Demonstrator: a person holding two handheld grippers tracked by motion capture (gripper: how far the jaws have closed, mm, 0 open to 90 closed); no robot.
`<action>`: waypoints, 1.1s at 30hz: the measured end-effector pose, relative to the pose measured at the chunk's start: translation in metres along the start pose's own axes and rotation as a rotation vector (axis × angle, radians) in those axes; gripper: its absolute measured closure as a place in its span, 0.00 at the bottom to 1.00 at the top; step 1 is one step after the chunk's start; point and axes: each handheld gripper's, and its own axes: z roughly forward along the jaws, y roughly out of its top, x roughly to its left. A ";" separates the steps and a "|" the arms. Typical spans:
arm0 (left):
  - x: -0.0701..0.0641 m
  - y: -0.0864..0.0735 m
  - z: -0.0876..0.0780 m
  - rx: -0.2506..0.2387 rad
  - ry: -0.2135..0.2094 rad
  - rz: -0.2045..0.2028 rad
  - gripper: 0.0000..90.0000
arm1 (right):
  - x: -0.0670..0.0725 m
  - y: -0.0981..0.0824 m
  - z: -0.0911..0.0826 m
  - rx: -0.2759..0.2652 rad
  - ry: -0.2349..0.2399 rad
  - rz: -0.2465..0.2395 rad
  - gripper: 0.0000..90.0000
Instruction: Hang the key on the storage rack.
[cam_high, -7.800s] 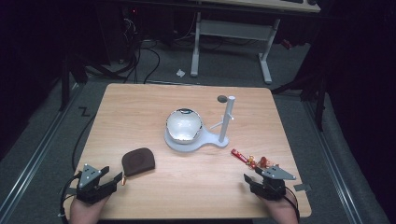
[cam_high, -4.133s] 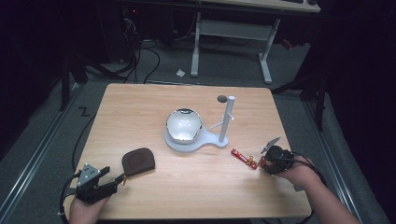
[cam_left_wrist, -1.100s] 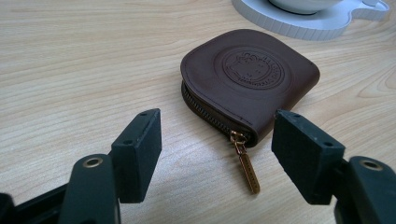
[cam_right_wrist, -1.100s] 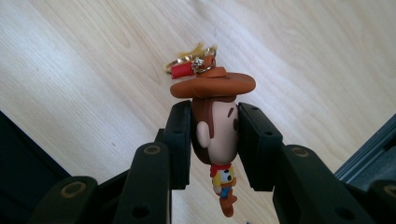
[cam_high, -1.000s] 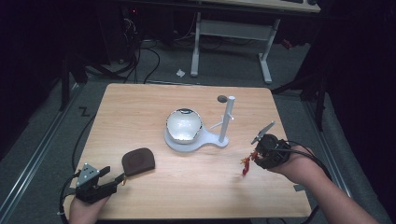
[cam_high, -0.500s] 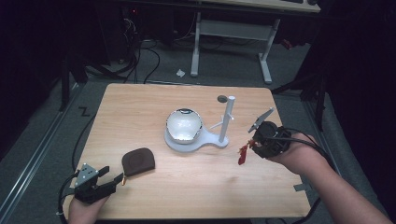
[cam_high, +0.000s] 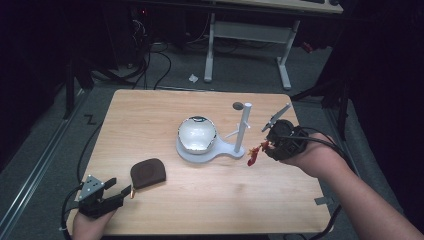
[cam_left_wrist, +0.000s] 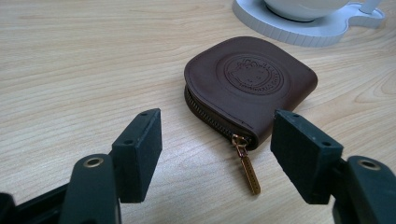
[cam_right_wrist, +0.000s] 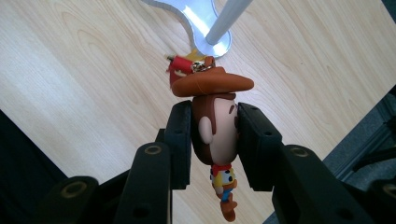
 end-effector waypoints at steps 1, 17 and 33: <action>0.000 0.000 0.000 0.000 0.000 -0.001 0.38 | 0.000 0.001 0.000 0.000 0.006 -0.003 0.75; 0.000 0.000 0.000 0.000 0.001 -0.003 0.38 | -0.007 0.011 0.005 0.015 0.100 0.043 0.75; 0.003 -0.001 -0.002 -0.006 0.003 -0.013 0.38 | -0.034 0.030 -0.008 0.013 0.162 0.143 0.75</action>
